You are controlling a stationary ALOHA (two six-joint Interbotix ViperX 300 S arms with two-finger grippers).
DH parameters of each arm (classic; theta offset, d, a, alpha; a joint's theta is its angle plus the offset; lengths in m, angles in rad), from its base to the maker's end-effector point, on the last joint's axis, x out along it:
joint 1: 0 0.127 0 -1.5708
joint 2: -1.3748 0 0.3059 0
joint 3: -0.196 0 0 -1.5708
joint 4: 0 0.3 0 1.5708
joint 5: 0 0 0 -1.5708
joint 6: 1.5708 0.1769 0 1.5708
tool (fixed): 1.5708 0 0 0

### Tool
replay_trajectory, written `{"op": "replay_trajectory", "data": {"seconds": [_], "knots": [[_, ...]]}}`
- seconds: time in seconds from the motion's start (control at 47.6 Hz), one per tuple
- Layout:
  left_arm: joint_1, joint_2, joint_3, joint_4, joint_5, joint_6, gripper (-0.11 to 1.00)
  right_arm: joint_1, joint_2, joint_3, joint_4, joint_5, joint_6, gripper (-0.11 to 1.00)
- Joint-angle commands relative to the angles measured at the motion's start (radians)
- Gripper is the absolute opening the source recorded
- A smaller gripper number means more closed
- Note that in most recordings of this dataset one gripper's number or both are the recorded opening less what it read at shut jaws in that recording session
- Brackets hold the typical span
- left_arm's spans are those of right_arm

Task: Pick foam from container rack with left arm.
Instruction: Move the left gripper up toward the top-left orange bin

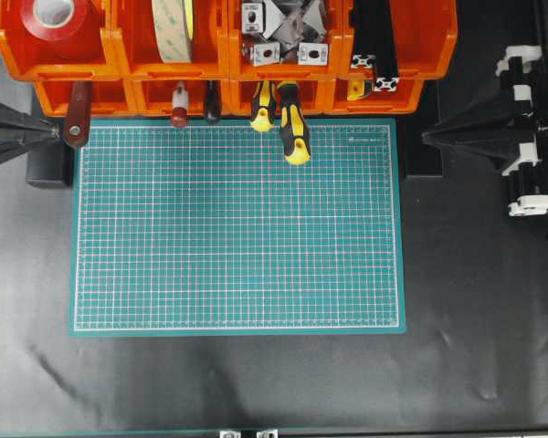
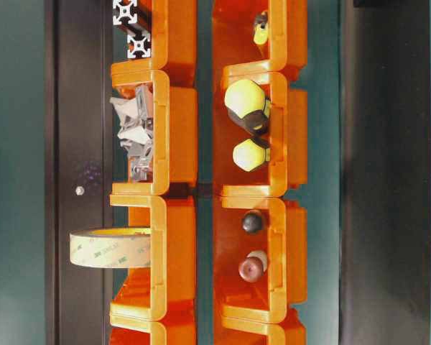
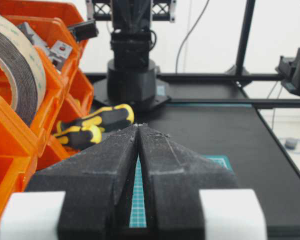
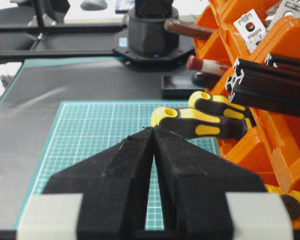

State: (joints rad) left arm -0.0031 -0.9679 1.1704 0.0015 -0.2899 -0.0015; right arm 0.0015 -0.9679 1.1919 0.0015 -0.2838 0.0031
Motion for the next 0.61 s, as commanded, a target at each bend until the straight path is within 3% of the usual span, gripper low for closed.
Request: {"op": "replay_trajectory", "data": {"seconds": [0.0, 0.063, 0.147, 0.273, 0.588], "knots": [[0.005, 0.005, -0.044, 0.052, 0.020, -0.052, 0.05, 0.002, 0.003, -0.025, 0.003, -0.018, 0.011, 0.02], [0.008, -0.003, -0.083, 0.052, 0.066, -0.106, 0.02, 0.002, -0.005, -0.021, 0.014, -0.014, 0.011, 0.06], [0.008, -0.011, -0.137, 0.052, 0.143, -0.164, 0.00, 0.002, -0.014, -0.017, 0.020, -0.008, 0.015, 0.00], [0.008, 0.000, -0.259, 0.054, 0.290, -0.265, 0.00, 0.002, -0.018, -0.017, 0.020, -0.005, 0.017, 0.00], [0.049, 0.143, -0.545, 0.054, 0.571, -0.558, 0.00, 0.002, -0.017, -0.017, 0.020, -0.005, 0.017, 0.00]]}}
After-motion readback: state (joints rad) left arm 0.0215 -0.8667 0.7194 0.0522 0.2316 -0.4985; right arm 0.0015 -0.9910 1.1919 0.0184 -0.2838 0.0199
